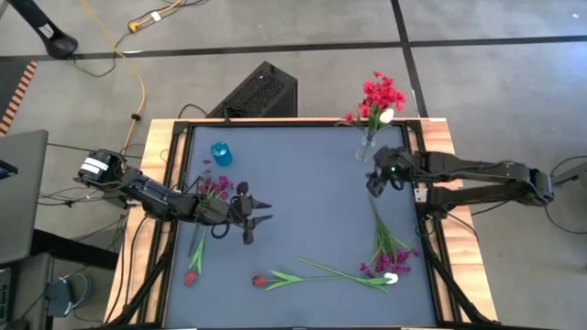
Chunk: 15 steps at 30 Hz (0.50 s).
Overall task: Sort flowers into vase by color
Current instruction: Put the white tulip into the transparent vase
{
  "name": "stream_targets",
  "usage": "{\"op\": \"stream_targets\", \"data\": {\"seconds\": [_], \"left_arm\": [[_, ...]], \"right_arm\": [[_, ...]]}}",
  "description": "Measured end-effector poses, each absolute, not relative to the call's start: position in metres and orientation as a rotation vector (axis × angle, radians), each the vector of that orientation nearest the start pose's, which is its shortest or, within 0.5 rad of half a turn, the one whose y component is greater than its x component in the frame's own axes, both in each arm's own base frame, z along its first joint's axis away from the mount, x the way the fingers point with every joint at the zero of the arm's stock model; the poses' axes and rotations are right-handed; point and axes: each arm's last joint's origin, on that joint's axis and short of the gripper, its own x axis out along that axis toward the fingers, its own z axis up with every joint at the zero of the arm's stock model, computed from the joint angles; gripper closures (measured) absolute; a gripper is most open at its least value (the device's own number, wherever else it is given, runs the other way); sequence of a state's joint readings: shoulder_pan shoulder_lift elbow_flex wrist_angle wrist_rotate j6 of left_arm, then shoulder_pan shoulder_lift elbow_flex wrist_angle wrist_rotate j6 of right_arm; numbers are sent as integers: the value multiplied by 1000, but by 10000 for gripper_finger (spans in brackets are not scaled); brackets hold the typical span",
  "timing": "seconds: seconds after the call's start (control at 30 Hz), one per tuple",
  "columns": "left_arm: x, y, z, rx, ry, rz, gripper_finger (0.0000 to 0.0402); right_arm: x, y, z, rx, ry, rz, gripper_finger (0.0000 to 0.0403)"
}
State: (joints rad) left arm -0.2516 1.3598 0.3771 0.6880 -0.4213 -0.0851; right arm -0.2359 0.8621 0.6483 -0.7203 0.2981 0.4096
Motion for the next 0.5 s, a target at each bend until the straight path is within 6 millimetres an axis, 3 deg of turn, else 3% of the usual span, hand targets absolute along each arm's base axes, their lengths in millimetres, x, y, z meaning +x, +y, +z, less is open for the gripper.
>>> {"op": "stream_targets", "data": {"seconds": [0.23,0.5], "left_arm": [[236,-50,164,25,272,125,267],[237,-53,167,2,247,17,267]], "right_arm": [[165,-7,233,488,815,-450,143],[205,72,229,537,679,-82,143]]}}
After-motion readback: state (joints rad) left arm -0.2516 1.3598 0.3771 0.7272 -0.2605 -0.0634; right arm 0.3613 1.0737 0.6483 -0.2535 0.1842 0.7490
